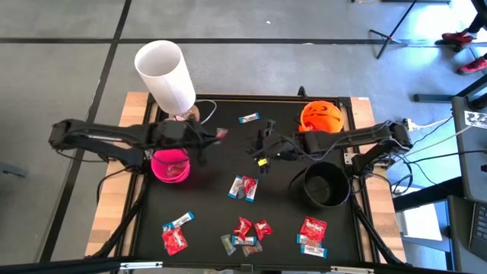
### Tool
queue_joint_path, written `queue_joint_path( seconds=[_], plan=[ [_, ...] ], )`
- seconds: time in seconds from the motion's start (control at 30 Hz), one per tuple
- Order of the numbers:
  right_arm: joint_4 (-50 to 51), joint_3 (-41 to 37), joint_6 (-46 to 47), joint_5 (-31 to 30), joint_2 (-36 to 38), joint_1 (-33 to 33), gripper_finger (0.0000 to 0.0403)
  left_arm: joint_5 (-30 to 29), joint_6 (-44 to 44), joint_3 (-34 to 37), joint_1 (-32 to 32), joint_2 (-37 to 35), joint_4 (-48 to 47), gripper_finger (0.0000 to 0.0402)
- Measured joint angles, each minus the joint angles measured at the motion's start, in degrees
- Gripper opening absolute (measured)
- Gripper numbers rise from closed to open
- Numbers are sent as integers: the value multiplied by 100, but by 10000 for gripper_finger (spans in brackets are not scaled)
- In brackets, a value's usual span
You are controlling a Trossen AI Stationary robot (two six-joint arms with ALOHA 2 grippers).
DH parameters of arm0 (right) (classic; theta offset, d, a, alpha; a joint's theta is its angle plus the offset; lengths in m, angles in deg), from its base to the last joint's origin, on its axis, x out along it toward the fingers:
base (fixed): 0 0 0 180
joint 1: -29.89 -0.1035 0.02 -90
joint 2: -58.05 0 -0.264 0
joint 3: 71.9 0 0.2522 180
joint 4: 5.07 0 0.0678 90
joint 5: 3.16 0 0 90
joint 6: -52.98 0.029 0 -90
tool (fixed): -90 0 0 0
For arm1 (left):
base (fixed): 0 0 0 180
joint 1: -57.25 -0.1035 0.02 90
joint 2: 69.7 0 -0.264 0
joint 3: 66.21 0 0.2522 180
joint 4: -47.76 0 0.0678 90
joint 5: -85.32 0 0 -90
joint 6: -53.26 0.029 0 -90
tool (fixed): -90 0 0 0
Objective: Sort candy
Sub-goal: Put the orange gummy into the pink bucket, then put the white chocolate bar into the black bucket
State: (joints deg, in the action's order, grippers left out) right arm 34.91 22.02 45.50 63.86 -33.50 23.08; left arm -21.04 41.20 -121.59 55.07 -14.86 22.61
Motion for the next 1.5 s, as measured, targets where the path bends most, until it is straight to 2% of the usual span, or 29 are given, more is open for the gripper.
queue_joint_path(
  seconds=[0.17, 0.27, 0.4, 0.53, 0.63, 1.0, 1.13, 1.23, 1.3, 1.4, 1.5],
  plan=[
    [284, 107, 233, -12, 0, 2, 204, 400, -972, -179, 155, -1023, -2701, 7],
    [275, 107, 237, -12, 0, 2, 202, 406, -1767, -256, 274, -1461, -4053, 7],
    [218, 107, 272, -11, -2, 2, 198, 457, -2663, -261, 423, -1896, -5216, 7],
    [223, 107, 273, -8, -2, 4, 198, 461, -3020, -261, 480, -2143, -6058, 7],
    [227, 107, 274, 0, -2, 4, 198, 462, -3279, -261, 480, -2245, -6348, 13],
    [255, -6, 273, 2, -7, 9, 198, 500, -3300, -261, 480, -2214, -6295, 119],
    [213, -196, 273, -118, -7, 9, 198, 407, -3300, -261, 480, -2211, -6011, 137],
    [40, -431, 246, -521, -35, 67, 198, 346, -3047, -261, 480, -2215, -5287, 138],
    [-108, -577, 229, -579, -55, 200, 198, 348, -2426, -261, 496, -2214, -4536, 138],
    [-395, -627, 150, -174, -57, 555, 198, 312, -1333, -261, 607, -2215, -3439, 139],
    [-643, -623, 136, 295, -53, 963, 198, -38, -627, -261, 670, -2213, -2361, 139]
  ],
)
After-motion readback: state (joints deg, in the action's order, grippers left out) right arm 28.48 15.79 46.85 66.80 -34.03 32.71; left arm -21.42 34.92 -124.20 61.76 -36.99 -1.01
